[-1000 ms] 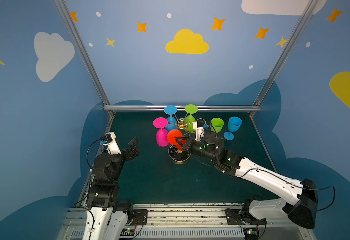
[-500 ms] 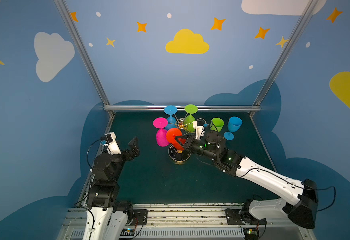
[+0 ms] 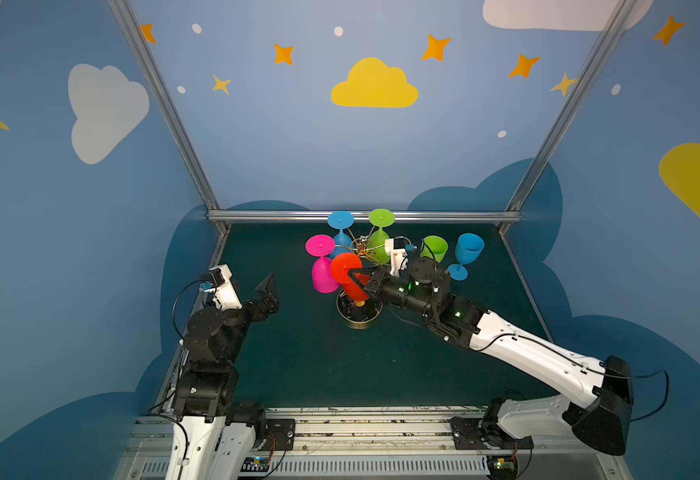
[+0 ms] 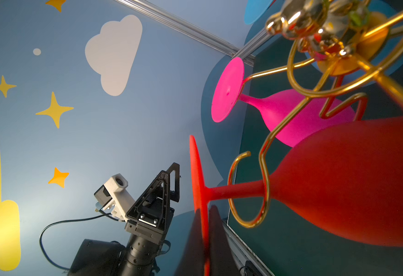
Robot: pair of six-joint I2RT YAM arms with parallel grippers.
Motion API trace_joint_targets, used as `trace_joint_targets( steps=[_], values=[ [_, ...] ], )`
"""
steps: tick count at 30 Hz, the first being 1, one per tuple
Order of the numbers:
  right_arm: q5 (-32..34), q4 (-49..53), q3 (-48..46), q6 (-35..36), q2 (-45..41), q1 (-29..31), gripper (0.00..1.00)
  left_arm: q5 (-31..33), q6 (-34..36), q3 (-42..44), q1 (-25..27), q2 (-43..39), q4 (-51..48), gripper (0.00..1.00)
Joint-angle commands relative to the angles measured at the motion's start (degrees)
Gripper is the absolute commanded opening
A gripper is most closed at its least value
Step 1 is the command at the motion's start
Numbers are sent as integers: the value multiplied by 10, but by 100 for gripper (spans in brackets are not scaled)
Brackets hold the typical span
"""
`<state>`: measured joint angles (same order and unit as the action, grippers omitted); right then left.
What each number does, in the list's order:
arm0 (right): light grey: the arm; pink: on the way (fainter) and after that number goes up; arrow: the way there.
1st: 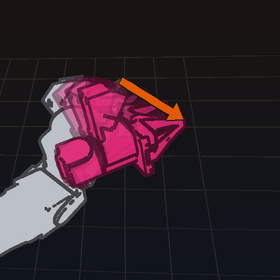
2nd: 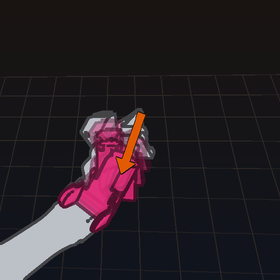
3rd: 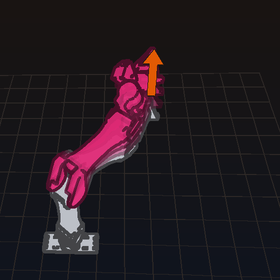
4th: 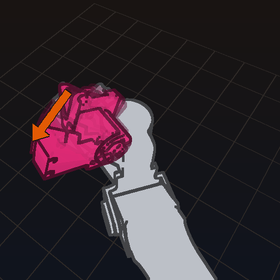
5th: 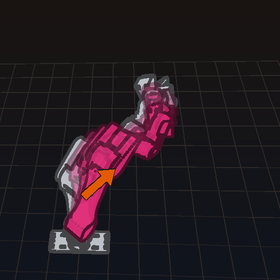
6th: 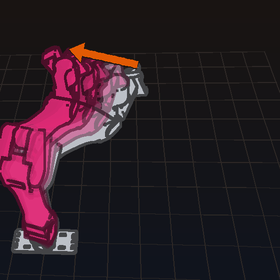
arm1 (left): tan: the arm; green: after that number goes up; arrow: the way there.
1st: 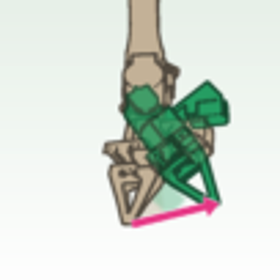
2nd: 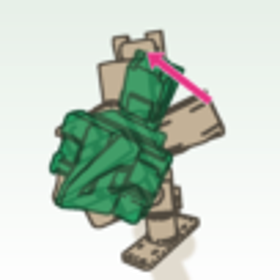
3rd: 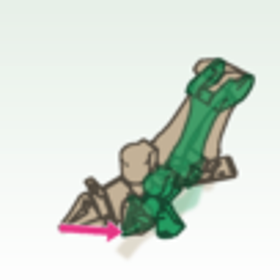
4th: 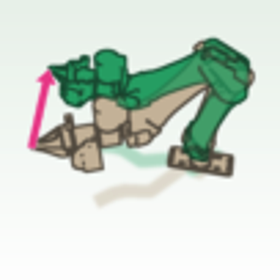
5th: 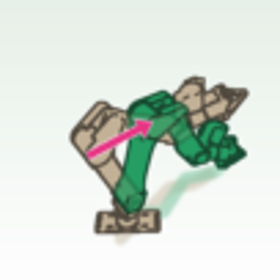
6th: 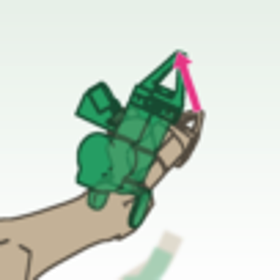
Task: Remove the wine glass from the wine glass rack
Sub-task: 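Hold the red glass base with the right gripper while the left arm reaches toward it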
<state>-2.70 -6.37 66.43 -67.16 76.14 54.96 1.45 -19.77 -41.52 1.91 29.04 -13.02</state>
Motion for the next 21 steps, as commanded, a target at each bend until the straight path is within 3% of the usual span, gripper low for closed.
trace_joint_targets(
  steps=[1,21],
  values=[
    [-3,-41,23,-9,9,-6,0,-1,0,2,1,-5,6,100],
    [-25,-77,36,-49,42,-17,0,0,1,2,3,-11,3,100]
  ],
)
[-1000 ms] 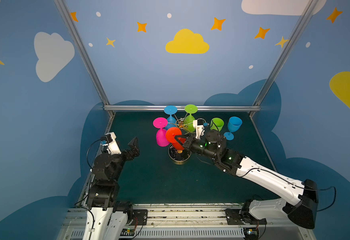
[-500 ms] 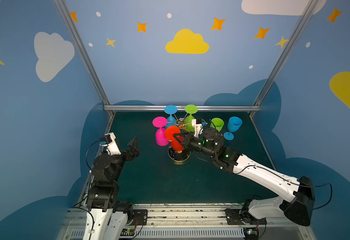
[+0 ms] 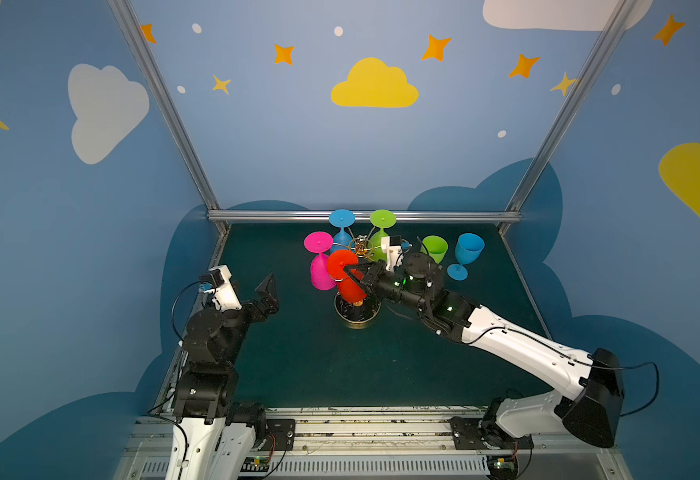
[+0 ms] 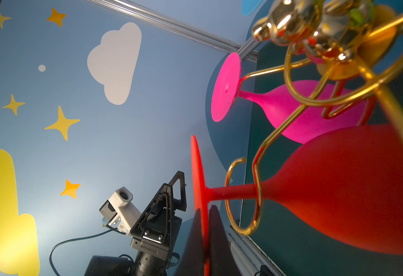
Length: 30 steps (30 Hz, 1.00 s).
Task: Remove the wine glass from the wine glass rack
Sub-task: 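Hold the red glass base with the right gripper while the left arm reaches toward it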
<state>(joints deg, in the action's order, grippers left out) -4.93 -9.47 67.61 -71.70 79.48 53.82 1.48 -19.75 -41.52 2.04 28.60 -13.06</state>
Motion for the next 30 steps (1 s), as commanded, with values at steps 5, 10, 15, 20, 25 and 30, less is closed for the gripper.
trace_joint_targets(
  steps=[5,10,15,20,25,30],
  values=[
    [-1,-51,28,-13,16,-5,0,0,1,3,2,-8,2,100],
    [-5,-60,32,-22,23,-4,0,0,0,3,2,-10,2,100],
    [-3,-64,34,-28,28,-1,0,0,-1,3,2,-11,2,100],
    [-3,-72,35,-33,31,0,0,1,-1,3,3,-11,2,100],
    [-3,-56,45,-13,31,4,0,-24,-9,-4,5,-11,2,100],
    [-15,-59,41,-8,32,3,0,-128,-45,-59,6,13,-24,93]
  ],
)
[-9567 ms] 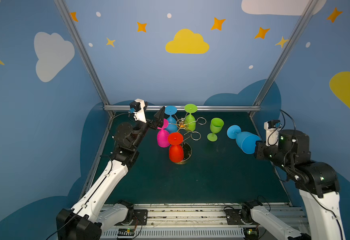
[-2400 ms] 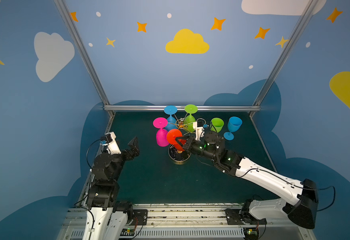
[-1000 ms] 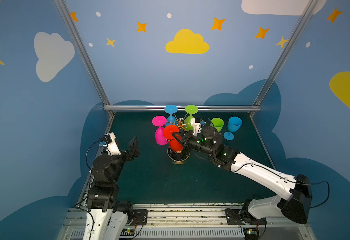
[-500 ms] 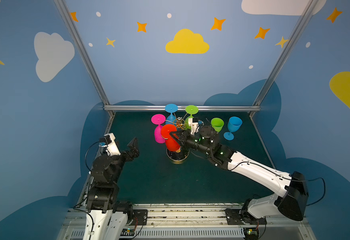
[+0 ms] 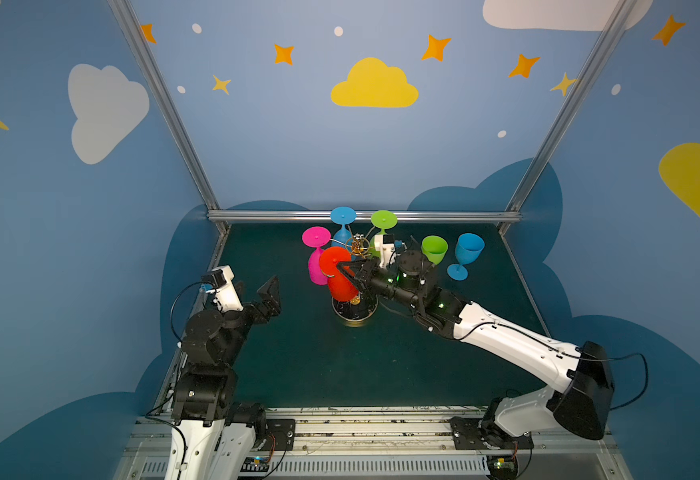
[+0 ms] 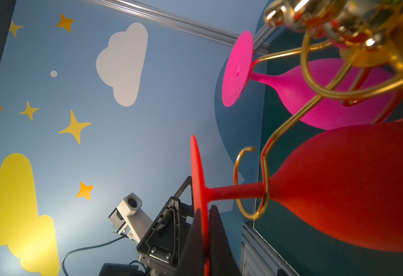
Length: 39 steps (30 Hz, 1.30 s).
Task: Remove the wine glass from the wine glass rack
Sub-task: 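Hold the red glass base with the right gripper while the left arm reaches toward it, then grasp the red glass base with the left gripper beside the right gripper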
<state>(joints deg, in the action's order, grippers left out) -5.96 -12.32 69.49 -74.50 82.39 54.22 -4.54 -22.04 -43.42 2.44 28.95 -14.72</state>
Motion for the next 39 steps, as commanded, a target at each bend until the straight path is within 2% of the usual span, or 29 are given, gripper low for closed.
trace_joint_targets(
  steps=[1,8,15,19,26,34,39],
  values=[
    [-8,-32,22,21,4,-1,0,-93,-28,-55,3,19,-15,91],
    [-18,-34,18,26,0,-6,0,-269,-91,-138,8,83,-28,75],
    [-31,-37,11,38,-5,-10,0,-409,-157,-200,3,140,-49,61],
    [-34,-35,8,50,-7,-12,0,-466,-198,-199,-8,172,-31,54],
    [-49,-42,4,56,-5,-16,0,-510,-211,-190,-17,210,-24,51],
    [-59,-44,6,56,-2,-17,0,-528,-199,-193,-18,251,-22,48],
    [-63,-43,7,57,1,-16,0,-515,-187,-190,-17,268,-24,46]
  ],
)
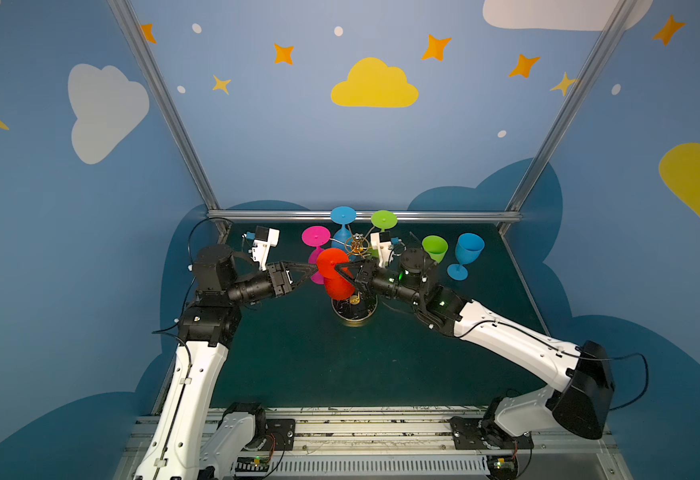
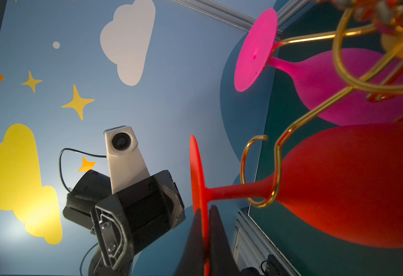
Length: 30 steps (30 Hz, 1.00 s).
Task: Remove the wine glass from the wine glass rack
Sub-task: 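Grasp the red glass base with the left gripper beside the right gripper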
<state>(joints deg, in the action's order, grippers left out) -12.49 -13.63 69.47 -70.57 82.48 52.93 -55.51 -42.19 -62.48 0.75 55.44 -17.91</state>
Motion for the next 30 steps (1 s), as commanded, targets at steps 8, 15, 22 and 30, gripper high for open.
trace_joint_targets(
  steps=[8,15,22,30],
  values=[
    [1,-28,9,16,4,-3,0,2,4,11,1,22,49,46],
    [-1,-27,8,16,7,-1,0,6,-10,16,12,39,81,42],
    [0,-26,7,15,7,-1,0,13,-11,10,33,52,92,37],
    [0,-22,7,17,4,-1,0,22,-8,5,54,61,94,21]
  ],
)
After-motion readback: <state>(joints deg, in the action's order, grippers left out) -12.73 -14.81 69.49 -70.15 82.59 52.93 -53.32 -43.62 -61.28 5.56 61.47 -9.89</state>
